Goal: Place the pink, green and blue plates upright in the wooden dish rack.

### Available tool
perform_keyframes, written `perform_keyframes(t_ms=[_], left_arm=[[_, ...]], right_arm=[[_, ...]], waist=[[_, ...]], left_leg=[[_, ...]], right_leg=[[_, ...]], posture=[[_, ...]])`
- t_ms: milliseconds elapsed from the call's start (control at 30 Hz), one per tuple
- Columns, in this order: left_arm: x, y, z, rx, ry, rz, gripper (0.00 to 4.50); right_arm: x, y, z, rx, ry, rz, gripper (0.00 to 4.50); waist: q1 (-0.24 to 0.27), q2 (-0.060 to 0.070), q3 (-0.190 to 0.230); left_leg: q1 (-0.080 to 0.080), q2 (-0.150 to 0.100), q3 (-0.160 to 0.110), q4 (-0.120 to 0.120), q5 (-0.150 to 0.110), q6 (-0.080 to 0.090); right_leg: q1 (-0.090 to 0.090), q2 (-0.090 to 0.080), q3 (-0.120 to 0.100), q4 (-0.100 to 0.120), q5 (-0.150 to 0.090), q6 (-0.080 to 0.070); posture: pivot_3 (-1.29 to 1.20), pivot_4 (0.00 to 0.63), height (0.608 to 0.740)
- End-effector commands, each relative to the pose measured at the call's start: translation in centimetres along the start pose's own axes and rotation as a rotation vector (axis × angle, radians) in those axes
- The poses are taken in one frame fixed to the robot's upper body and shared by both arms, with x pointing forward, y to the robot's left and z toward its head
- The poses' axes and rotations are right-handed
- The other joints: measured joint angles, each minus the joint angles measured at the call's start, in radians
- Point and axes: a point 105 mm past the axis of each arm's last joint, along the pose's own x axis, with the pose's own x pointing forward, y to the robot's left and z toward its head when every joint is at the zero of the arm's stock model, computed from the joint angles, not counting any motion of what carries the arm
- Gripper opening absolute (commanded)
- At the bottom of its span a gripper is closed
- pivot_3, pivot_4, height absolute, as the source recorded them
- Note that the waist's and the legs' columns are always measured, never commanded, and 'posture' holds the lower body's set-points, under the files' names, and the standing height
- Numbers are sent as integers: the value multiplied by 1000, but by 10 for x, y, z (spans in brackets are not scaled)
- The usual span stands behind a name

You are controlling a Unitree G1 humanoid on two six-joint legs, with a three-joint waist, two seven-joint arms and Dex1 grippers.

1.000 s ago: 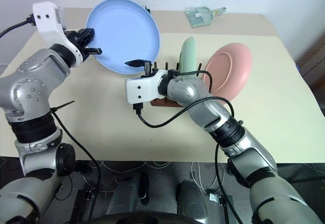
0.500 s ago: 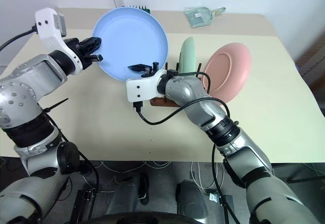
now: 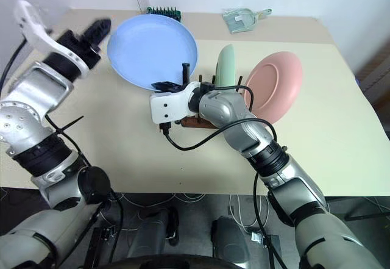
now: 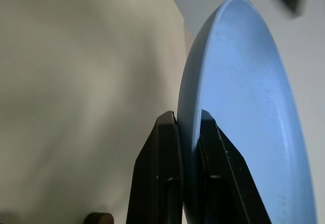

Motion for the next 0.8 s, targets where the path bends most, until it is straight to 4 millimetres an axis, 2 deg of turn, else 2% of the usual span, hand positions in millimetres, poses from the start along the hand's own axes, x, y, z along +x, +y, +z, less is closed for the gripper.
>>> perform_keyframes(t_ms=[33,200,333,500,733,800], left_arm=[[-10,6,39,-30,-190,3,4457],[-26,31,61,-25,-309,43,4457],[-47,59,53,164,-254,65,4457],[-61,86,12,362,-45,79,4457],[-78,77,-73,538,252,-97,4457],[-81,74,-88,541,287,-129,4457]], right_arm=[[-2,-14,13,-23,-61,-56,0],[-2,-16,19,-11,-98,-68,0],[-3,-26,30,141,-164,-136,0],[-9,-43,37,342,-231,-238,0],[-27,-60,43,768,-308,-386,0],[-31,-61,44,860,-322,-403,0]], waist=[[-3,0,0],[0,0,0],[-3,0,0],[5,0,0],[0,0,0],[-1,0,0]], left_leg=[[0,0,0,0,0,0],[1,0,0,0,0,-1],[1,0,0,-1,0,-1],[1,0,0,-1,0,-1],[0,0,0,-3,0,-1],[0,0,0,-4,0,-1]], right_leg=[[0,0,0,0,0,0],[0,0,0,0,0,0],[0,1,0,0,0,0],[0,1,0,0,0,0],[-1,0,0,0,0,-1],[-1,0,0,0,0,-1]], posture=[[0,150,732],[0,150,732],[0,150,732],[0,150,732],[0,150,732],[0,150,732]])
